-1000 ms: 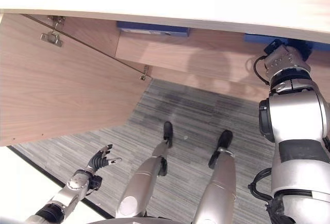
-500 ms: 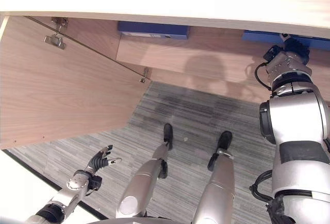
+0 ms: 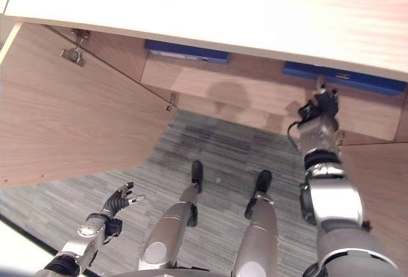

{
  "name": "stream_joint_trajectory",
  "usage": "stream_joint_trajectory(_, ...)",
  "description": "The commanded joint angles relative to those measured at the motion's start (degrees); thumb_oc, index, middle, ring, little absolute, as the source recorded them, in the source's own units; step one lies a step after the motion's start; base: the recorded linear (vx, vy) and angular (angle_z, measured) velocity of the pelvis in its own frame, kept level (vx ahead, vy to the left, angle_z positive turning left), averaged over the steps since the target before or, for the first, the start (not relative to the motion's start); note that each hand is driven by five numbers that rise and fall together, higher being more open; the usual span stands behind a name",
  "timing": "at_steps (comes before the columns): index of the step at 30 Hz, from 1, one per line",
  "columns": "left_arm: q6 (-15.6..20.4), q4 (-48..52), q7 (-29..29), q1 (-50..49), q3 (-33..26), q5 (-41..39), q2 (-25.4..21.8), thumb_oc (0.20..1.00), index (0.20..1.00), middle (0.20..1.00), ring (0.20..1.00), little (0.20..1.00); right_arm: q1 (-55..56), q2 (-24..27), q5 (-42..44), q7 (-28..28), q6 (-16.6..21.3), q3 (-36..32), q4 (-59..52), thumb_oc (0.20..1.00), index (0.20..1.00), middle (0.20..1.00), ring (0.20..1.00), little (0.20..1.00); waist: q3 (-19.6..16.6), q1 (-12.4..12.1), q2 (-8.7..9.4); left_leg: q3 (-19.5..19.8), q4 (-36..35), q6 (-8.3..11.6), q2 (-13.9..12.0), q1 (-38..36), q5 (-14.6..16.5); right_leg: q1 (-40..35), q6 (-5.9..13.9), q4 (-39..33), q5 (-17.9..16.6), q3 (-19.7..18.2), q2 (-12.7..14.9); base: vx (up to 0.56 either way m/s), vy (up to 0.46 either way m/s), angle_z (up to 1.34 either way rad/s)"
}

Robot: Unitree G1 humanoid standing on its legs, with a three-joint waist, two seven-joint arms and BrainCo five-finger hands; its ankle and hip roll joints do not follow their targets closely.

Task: Put the empty folder in the office cabinet

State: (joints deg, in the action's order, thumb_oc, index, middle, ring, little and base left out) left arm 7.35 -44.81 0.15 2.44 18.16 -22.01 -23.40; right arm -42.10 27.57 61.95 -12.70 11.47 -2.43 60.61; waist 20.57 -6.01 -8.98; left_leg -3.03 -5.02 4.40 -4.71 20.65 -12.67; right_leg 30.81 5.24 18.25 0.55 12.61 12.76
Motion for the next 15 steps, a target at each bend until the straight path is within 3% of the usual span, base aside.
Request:
stream_joint_trajectory(1,0.74,-2.67,-0.28,-0.59,-1.45,1.46,-1.33,1.0,1.0,1.0,1.0,1.0,3.94,-1.17,0.62,2.83,3.18,-0.37,-5.28,1.0,1.0,1.0,1.0,1.0,0.54,-0.76,1.64,7.09,0.28,2.35,-1.24,-6.15,8.88,-5.65,4.46,-0.86,3.17,-1.8,0.34,0.03,0.028,-0.04)
stream_joint_trajectory(3,0.58,-4.26,-0.63,-1.55,-3.49,2.64,-0.69,1.0,1.0,1.0,1.0,1.0,11.95,-4.22,-1.19,5.1,3.09,-0.61,-9.32,1.0,1.0,1.0,1.0,1.0,-0.1,0.34,2.25,7.0,0.06,2.36,-1.44,-7.58,9.06,-7.5,4.74,-1.94,2.58,-1.61,0.46,0.05,0.053,-0.06)
stream_joint_trajectory(11,0.51,-7.68,-1.11,-3.2,-8.2,4.3,-0.32,1.0,1.0,1.0,1.0,1.0,26.41,-10.0,-3.93,8.96,1.43,-1.22,-13.36,1.0,1.0,1.0,1.0,1.0,-2.17,2.04,3.89,7.11,0.02,2.13,-1.5,-11.76,10.15,-12.58,5.22,-4.24,1.82,-1.42,0.84,0.03,0.024,-0.03)
stream_joint_trajectory(15,0.77,-9.29,-1.13,-3.42,-8.43,6.24,-0.35,1.0,1.0,1.0,1.0,1.0,26.84,-11.49,-3.48,9.0,1.21,-1.72,-11.44,1.0,1.0,1.0,1.0,1.0,-3.58,2.24,4.39,6.99,0.02,2.12,-1.21,-12.4,10.41,-14.21,5.65,-7.05,0.01,-1.23,1.34,0.01,0.008,-0.04)
